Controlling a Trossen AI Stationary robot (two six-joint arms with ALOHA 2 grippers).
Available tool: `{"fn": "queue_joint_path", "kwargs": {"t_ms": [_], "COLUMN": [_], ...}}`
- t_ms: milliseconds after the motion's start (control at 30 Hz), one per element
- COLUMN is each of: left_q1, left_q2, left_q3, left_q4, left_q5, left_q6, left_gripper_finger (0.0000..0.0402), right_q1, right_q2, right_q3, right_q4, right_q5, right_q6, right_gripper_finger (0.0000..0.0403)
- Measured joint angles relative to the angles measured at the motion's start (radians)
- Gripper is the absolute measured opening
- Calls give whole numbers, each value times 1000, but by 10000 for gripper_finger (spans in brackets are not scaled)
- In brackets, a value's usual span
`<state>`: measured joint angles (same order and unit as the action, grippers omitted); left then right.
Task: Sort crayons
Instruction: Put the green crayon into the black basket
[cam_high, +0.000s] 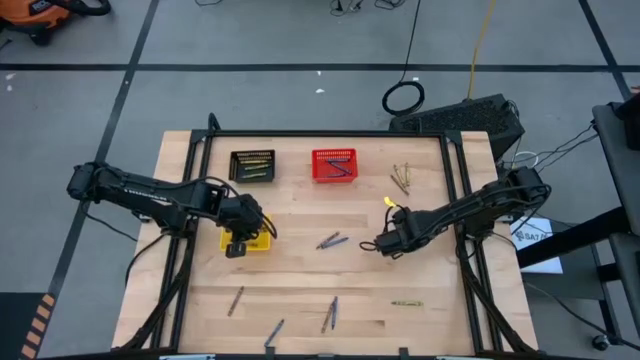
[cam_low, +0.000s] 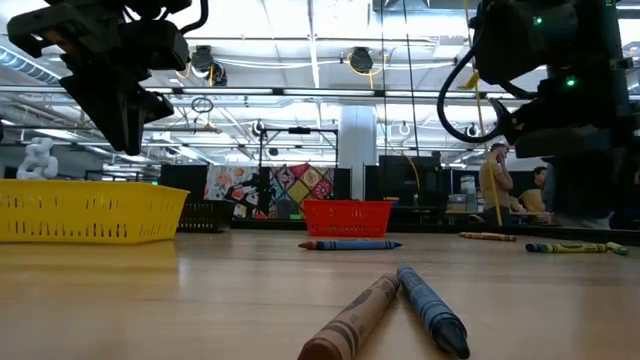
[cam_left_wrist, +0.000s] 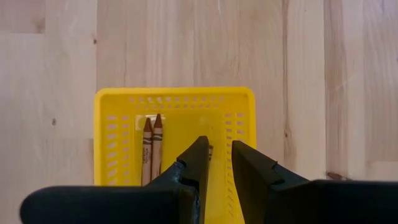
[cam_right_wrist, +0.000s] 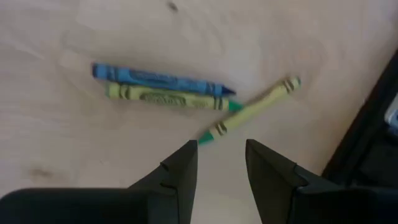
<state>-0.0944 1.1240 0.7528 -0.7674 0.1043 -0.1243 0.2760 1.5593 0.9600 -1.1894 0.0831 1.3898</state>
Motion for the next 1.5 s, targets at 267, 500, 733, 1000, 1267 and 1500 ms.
{"fn": "queue_joint_path", "kwargs": {"t_ms": [267, 500, 733, 1000, 1267, 1500], "left_q1": [0, 0, 0, 0, 0, 0], "left_q2": [0, 0, 0, 0, 0, 0], "left_q3": [0, 0, 0, -27, -52, -52], "left_q4": [0, 0, 0, 3, 5, 19], "left_q5": [-3, -4, -4, -4, -4, -4], "left_q6": [1, 8, 9, 22, 28, 29], "left_gripper_finger": [70, 70, 70, 70, 70, 70], "right_q1": [7, 7, 8, 17, 22, 41], "right_q2": [0, 0, 0, 1, 1, 1], "right_q3": [0, 0, -16, -111, -146, -176], "right_q4": [-104, -103, -88, -40, 39, 42], "right_q5": [21, 34, 103, 118, 151, 152], "right_q6": [239, 366, 512, 698, 752, 887], "right_gripper_finger": [123, 123, 123, 123, 123, 123]}}
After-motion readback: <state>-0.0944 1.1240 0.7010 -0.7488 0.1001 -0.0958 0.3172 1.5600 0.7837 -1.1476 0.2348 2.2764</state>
